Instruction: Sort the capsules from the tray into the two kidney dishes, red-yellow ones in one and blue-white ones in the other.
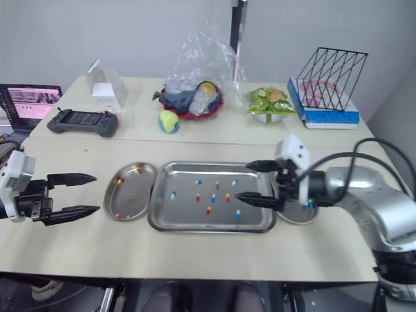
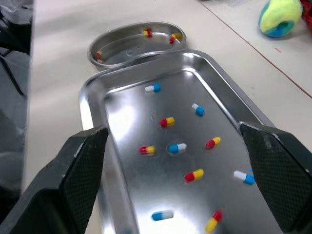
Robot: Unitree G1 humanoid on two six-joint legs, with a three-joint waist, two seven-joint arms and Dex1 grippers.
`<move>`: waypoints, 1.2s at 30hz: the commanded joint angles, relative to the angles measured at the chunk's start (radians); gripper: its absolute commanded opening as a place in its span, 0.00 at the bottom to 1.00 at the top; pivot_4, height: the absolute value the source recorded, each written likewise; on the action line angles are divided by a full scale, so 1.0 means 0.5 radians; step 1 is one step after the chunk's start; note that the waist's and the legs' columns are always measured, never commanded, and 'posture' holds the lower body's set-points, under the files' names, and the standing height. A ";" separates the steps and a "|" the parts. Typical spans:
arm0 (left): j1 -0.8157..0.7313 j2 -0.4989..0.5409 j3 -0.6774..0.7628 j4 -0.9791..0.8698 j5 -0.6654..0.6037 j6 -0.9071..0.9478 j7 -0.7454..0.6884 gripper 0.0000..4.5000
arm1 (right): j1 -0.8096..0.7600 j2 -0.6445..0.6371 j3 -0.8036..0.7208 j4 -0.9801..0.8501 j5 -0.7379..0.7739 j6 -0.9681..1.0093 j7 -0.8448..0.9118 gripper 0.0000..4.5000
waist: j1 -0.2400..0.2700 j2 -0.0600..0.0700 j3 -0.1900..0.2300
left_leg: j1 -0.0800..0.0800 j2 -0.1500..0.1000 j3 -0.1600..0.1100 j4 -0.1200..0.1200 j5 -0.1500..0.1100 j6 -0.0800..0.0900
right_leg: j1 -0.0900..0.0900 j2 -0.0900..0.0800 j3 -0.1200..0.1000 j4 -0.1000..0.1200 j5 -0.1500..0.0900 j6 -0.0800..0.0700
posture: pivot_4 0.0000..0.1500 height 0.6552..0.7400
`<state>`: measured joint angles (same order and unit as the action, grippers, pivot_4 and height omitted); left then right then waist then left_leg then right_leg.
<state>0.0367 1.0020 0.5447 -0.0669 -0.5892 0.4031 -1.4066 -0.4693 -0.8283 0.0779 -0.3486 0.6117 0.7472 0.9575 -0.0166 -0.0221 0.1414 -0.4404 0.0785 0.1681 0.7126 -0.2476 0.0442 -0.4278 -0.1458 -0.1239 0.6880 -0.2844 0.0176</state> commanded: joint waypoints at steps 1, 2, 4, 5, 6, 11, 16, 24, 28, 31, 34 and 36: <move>0.137 -0.024 0.190 -0.100 -0.017 -0.044 0.031 1.00 | -0.104 0.090 0.131 0.025 -0.145 -0.078 -0.041 0.99 | 0.016 0.000 0.000 | -0.001 -0.001 0.000 0.000 0.000 0.000 | 0.000 -0.001 -0.001 0.000 -0.001 0.001 | 1.00 0.45; 0.233 -0.073 0.268 -0.172 -0.041 -0.022 0.065 1.00 | -0.179 0.211 0.231 0.093 -0.247 -0.125 -0.120 0.99 | 0.017 0.000 0.000 | -0.001 -0.001 0.000 0.001 0.000 0.001 | 0.000 -0.001 -0.001 -0.001 -0.001 0.001 | 1.00 0.45; 0.399 -0.165 0.376 -0.360 -0.088 0.028 0.150 1.00 | -0.303 0.419 0.422 0.218 -0.442 -0.186 -0.251 0.99 | -0.008 -0.001 -0.001 | -0.001 -0.001 0.001 0.002 -0.001 0.001 | 0.001 -0.002 -0.001 -0.002 0.000 0.001 | 1.00 0.45; 0.470 -0.213 0.416 -0.456 -0.112 0.057 0.202 1.00 | -0.354 0.541 0.500 0.277 -0.498 -0.195 -0.290 0.99 | -0.005 -0.002 0.000 | -0.001 0.000 0.001 0.003 -0.001 0.000 | 0.001 -0.001 0.000 0.000 0.000 0.001 | 1.00 0.45; 0.522 -0.251 0.441 -0.532 -0.121 0.078 0.244 1.00 | -0.393 0.645 0.556 0.327 -0.534 -0.189 -0.325 0.99 | -0.004 -0.003 -0.001 | -0.002 0.000 0.000 0.002 -0.001 0.000 | 0.000 -0.001 -0.001 0.001 0.000 0.001 | 1.00 0.45; 0.694 -0.334 0.580 -0.690 -0.192 0.151 0.354 1.00 | -0.512 0.995 0.682 0.515 -0.653 -0.160 -0.436 0.99 | 0.010 -0.003 -0.001 | -0.002 0.001 0.000 0.002 -0.001 -0.001 | -0.001 -0.001 -0.001 0.004 0.000 0.001 | 1.00 0.45; 0.762 -0.354 0.598 -0.745 -0.219 0.149 0.403 1.00 | -0.536 1.257 0.764 0.657 -0.800 -0.152 -0.594 0.99 | 0.008 -0.004 -0.001 | -0.001 0.000 0.000 0.003 -0.001 -0.002 | 0.000 -0.001 -0.002 0.005 -0.001 0.001 | 1.00 0.45; 0.755 -0.307 0.580 -0.762 -0.254 0.172 0.434 1.00 | -0.441 1.436 0.717 0.728 -0.893 -0.056 -0.808 0.99 | 0.003 -0.004 -0.001 | -0.002 0.000 0.001 0.002 -0.002 -0.002 | -0.003 -0.001 -0.001 0.008 -0.001 0.000 | 1.00 0.45; 0.750 -0.265 0.575 -0.750 -0.266 0.176 0.419 1.00 | -0.400 1.491 0.728 0.771 -0.954 -0.064 -0.894 0.94 | -0.005 -0.004 -0.001 | -0.002 0.000 0.002 0.001 -0.002 -0.004 | -0.005 0.000 -0.001 0.009 -0.001 0.000 | 1.00 0.45; 0.735 -0.233 0.569 -0.729 -0.267 0.178 0.410 1.00 | -0.373 1.520 0.719 0.772 -0.967 -0.035 -0.924 0.74 | -0.006 -0.003 -0.001 | -0.002 0.000 0.003 0.001 -0.002 -0.004 | -0.008 0.000 0.001 0.010 -0.001 0.000 | 1.00 0.45; 0.693 -0.192 0.541 -0.697 -0.249 0.186 0.414 1.00 | -0.343 1.551 0.725 0.791 -0.979 -0.019 -0.952 0.67 | -0.005 -0.004 -0.001 | -0.002 0.000 0.003 0.001 -0.002 -0.005 | -0.009 0.000 0.001 0.011 -0.001 -0.001 | 1.00 0.45; 0.677 -0.175 0.528 -0.689 -0.242 0.182 0.406 1.00 | -0.328 1.560 0.718 0.795 -0.990 -0.008 -0.971 0.67 | -0.007 -0.003 -0.001 | -0.003 0.000 0.003 0.001 -0.002 -0.005 | -0.010 0.000 0.001 0.011 -0.001 -0.001 | 1.00 0.45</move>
<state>0.3808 0.9015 0.8031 -0.4138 -0.7079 0.5013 -1.1976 -0.6363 -0.0561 0.4549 0.0659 0.1207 0.7380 0.4821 -0.0200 -0.0238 0.1409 -0.4424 0.0786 0.1700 0.7129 -0.2487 0.0416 -0.4336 -0.1459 -0.1232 0.6935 -0.2851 0.0171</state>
